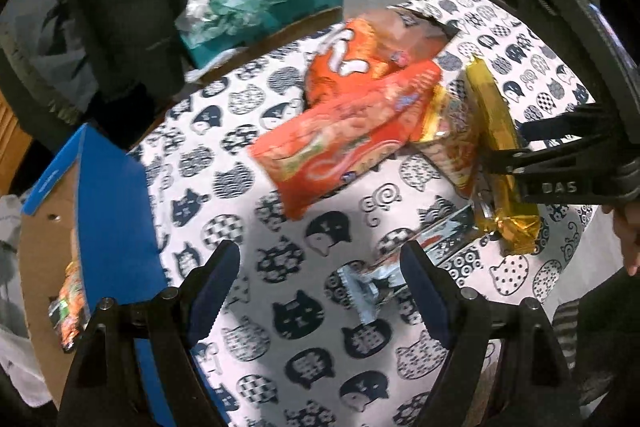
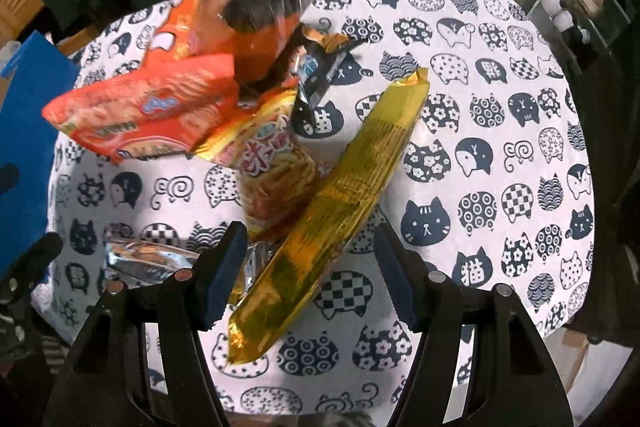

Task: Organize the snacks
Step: 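Move both open tools back to the snack pile, then grasp silver foil pack with left tool while right tool grasps long gold bar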

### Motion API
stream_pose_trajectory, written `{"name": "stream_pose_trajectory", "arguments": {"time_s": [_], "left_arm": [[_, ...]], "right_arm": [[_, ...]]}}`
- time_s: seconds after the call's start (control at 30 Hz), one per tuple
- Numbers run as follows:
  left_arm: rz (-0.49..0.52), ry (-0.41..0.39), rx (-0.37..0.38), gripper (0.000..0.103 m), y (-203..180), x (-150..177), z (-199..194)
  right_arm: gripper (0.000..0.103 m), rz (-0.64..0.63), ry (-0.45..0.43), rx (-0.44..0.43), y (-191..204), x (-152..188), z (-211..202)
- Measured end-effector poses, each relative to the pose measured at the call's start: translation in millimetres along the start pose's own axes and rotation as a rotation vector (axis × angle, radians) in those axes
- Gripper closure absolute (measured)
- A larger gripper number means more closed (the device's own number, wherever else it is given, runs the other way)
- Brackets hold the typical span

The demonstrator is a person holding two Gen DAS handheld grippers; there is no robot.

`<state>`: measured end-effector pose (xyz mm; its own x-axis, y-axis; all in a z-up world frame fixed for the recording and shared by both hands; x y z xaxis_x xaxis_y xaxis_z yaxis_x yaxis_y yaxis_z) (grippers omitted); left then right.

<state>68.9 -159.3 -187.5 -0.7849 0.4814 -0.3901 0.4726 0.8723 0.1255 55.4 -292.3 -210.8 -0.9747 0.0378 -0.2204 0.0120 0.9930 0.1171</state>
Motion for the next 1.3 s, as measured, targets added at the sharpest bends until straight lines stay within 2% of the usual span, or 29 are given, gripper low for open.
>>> {"name": "stream_pose_trajectory", "arguments": {"time_s": [0.13, 0.23, 0.27, 0.33, 0.47, 0.63, 0.73, 0.83, 1.0, 1.13, 1.3], "left_arm": [[0.036, 0.010, 0.021, 0.019, -14.3, -1.1, 10.7], [0.063, 0.024, 0.053, 0.019, -25.0, -1.3, 16.6], [0.071, 0.028, 0.067, 0.019, -28.7, -1.1, 17.8], [0.099, 0.032, 0.088, 0.019, -37.9, -1.0, 20.5], [0.164, 0.042, 0.115, 0.019, -55.1, -0.7, 27.6], [0.238, 0.071, 0.163, 0.019, -76.8, 1.3, 37.2], [0.284, 0.086, 0.152, 0.019, -84.4, 3.1, 45.4], [0.296, 0.109, 0.168, 0.019, -88.7, 6.9, 54.1], [0.292, 0.135, 0.170, 0.020, -88.9, 10.6, 66.9], [0.250, 0.138, 0.213, 0.037, -85.0, 9.7, 69.5], [0.218, 0.136, 0.220, 0.057, -72.2, 9.2, 70.0]], "right_arm": [[0.037, 0.008, 0.032, -0.008, -6.8, 4.4, 14.8], [0.043, 0.030, 0.041, -0.051, -12.1, 7.8, 19.6], [0.049, 0.035, 0.043, -0.058, -14.8, 8.7, 18.6], [0.058, 0.025, 0.041, -0.039, -21.7, 11.2, 15.2], [0.062, 0.029, 0.044, -0.014, -38.1, 16.9, 12.4], [0.064, 0.073, 0.048, -0.011, -64.2, 21.7, 8.6], [0.064, 0.104, 0.037, -0.020, -78.3, 21.6, 7.3], [0.064, 0.146, 0.042, -0.067, -87.8, 21.0, 10.9], [0.064, 0.158, 0.056, -0.072, -96.3, 15.5, 23.8], [0.064, 0.149, 0.047, -0.058, -87.1, 10.7, 30.6], [0.064, 0.117, 0.033, -0.027, -75.6, -0.8, 35.9]]}}
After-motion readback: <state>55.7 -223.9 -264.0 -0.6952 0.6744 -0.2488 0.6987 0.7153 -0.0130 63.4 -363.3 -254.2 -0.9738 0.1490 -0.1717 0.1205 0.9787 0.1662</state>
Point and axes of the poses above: each gripper's, at about its wrist camera, not at the fingertips, and z roughly the way its jaws point, y to its left, x to its underside, the point moved 7 cm from there along z, roughly the way its jaws point, and after that the axes turned 2 degrees about -z, right-handed, at the moved point
